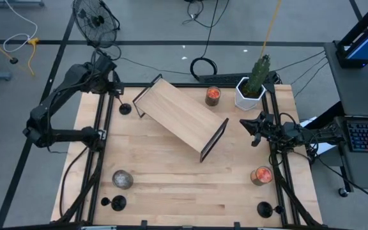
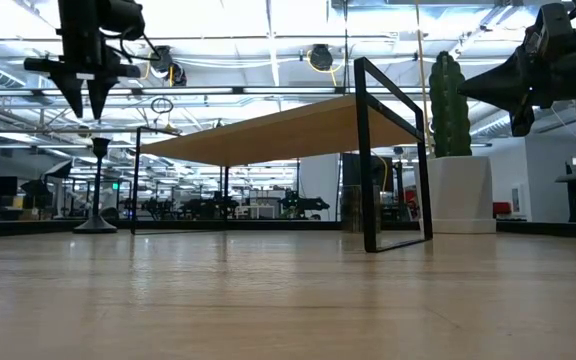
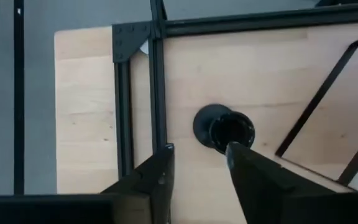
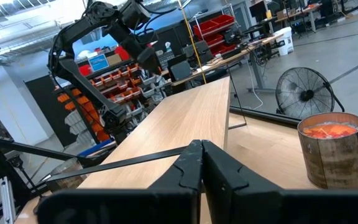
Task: Pick & Place candle stick holders
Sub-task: Put the top black candle holder on the shelf
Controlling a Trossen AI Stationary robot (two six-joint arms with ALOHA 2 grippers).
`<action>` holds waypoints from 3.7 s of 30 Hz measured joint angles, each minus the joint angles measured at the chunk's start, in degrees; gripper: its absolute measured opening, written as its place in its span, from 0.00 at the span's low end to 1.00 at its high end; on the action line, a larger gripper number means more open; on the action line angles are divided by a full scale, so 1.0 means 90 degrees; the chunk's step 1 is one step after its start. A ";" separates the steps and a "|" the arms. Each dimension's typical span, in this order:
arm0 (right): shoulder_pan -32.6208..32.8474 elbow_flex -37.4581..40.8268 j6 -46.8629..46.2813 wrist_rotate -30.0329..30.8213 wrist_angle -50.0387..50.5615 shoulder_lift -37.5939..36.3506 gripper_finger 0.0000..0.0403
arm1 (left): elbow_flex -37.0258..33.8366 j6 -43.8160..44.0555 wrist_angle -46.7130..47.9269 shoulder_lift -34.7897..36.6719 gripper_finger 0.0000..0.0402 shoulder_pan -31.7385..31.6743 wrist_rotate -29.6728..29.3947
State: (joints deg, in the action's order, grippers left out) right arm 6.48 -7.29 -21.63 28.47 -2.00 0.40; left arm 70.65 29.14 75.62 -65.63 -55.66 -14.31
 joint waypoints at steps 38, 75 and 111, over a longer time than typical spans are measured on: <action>0.0000 0.0002 0.0000 0.0000 0.0007 0.0000 0.01 | -0.0005 0.0318 0.0079 -0.0811 0.44 -0.0362 0.0422; -0.0001 0.0002 0.0000 0.0000 0.0007 0.0000 0.01 | -0.0895 0.0442 -0.0740 -0.0855 0.43 -0.0349 0.0447; 0.0000 0.0005 0.0002 0.0002 0.0009 0.0002 0.01 | -0.0576 0.0227 0.0183 0.0250 0.02 -0.0355 0.0913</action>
State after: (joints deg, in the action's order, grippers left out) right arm 6.48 -7.25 -21.61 28.49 -1.91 0.43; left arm 65.47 31.18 77.27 -63.38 -58.85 -6.09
